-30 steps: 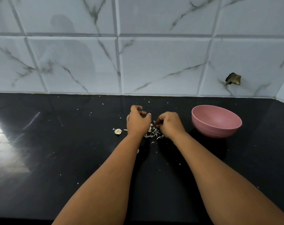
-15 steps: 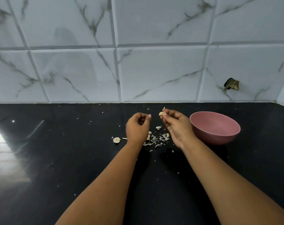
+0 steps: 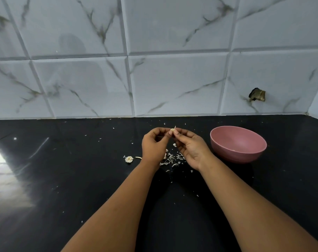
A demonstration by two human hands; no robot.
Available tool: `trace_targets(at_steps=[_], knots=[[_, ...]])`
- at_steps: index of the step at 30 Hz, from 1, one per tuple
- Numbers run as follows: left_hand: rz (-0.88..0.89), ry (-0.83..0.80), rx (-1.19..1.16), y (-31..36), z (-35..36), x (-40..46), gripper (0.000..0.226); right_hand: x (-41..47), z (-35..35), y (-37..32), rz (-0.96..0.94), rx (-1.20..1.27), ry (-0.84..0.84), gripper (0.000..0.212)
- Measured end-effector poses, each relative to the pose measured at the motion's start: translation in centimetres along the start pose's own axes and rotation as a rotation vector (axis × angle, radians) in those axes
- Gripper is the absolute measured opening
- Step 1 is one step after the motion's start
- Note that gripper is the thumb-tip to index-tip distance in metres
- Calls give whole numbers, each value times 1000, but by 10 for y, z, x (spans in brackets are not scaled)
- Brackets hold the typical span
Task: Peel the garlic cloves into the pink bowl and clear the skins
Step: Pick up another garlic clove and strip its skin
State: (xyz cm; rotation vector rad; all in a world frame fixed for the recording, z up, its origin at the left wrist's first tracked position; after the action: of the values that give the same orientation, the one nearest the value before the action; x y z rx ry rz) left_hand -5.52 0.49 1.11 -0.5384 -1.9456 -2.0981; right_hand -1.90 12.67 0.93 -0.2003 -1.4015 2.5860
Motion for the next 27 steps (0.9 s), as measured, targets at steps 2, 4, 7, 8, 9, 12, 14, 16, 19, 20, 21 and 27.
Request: trace_targets(at_steps=[2, 4, 7, 8, 9, 12, 14, 16, 19, 20, 21, 27], knots=[[-26, -9, -7, -1, 0, 0, 5, 0, -2, 1, -2, -29, 1, 11], [-52, -15, -18, -3, 0, 0, 7, 1, -2, 3, -6, -47, -4, 11], [-74, -4, -2, -5, -1, 0, 8, 3, -2, 3, -25, -79, -19, 11], [-81, 2, 9, -5, -1, 1, 8, 3, -3, 2, -43, -119, -18, 11], [-89, 8, 21, -6, -1, 1, 8, 3, -4, 1, -68, -173, -16, 11], [-106, 15, 51, -7, -2, 0, 8, 3, -5, -2, -152, -305, -17, 13], [-109, 12, 72, -8, -2, 1, 8, 5, -6, -2, -174, -354, -22, 14], [-110, 18, 109, -9, -3, 2, 9, 6, -5, -2, -192, -412, -27, 14], [-119, 18, 128, -10, -2, 2, 12, 6, -5, -2, -222, -475, -47, 17], [-127, 16, 121, -10, -2, 2, 12, 6, -4, -3, -229, -493, -65, 20], [-138, 9, 111, -10, -1, 1, 12, 6, -2, -2, -236, -502, -89, 23], [-241, -47, 22, -12, 7, -1, 13, 5, 0, -1, -206, -427, -152, 19]])
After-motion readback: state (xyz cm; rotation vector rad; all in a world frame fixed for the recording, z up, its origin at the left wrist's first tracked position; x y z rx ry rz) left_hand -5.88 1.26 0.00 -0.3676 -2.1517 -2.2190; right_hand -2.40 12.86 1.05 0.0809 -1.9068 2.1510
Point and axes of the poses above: each hand's wrist, its own x-axis towards the middle knuckle, its own z-axis out of the palm, y = z × x, the point moved 5 cm from there along x, towards the middle knuckle, and after that the axes turned 2 degrees about z, right-handed, at the moved point
